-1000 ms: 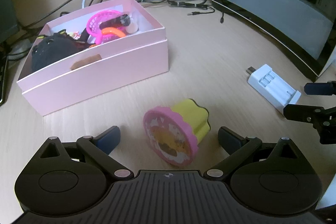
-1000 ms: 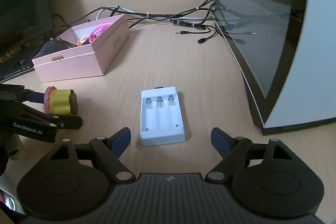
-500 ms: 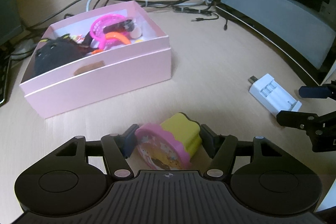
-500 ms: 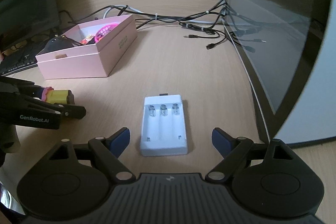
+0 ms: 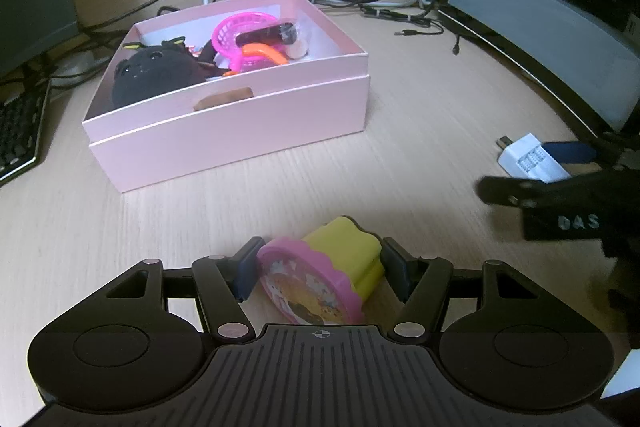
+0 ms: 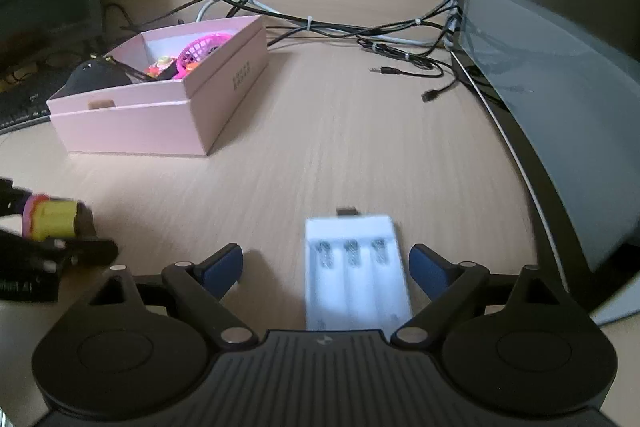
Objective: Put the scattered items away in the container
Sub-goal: 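Lift the cupcake toy with the left gripper while the right gripper grasps the charger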
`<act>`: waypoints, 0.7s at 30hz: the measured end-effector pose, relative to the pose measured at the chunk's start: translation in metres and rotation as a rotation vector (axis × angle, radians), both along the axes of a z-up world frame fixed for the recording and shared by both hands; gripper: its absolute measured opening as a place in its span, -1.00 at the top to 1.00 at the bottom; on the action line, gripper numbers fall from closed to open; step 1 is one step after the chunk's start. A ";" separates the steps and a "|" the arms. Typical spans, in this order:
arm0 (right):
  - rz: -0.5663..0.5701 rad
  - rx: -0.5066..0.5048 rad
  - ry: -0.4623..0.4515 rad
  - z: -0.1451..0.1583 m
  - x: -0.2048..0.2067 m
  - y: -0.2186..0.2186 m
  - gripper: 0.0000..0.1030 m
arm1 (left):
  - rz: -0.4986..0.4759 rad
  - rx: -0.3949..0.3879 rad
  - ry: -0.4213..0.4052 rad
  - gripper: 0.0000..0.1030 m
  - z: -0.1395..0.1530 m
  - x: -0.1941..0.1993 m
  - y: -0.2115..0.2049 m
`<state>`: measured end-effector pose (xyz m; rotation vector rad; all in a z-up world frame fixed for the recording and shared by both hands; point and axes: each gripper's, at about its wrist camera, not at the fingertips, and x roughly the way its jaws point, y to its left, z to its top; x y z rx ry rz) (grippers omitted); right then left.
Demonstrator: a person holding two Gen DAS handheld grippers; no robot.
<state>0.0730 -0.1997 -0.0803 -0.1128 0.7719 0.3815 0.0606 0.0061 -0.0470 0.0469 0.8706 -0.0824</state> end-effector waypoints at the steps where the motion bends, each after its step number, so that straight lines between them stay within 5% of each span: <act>1: -0.004 0.004 0.001 0.000 0.002 0.002 -0.77 | -0.002 -0.003 0.001 -0.36 0.000 -0.001 0.000; 9: -0.002 -0.028 -0.041 0.003 0.000 0.011 -0.04 | 0.016 -0.023 -0.007 -0.63 0.005 -0.012 0.011; 21: 0.022 -0.067 -0.100 0.014 -0.022 0.010 0.03 | 0.000 -0.032 -0.024 -0.83 0.010 -0.029 0.013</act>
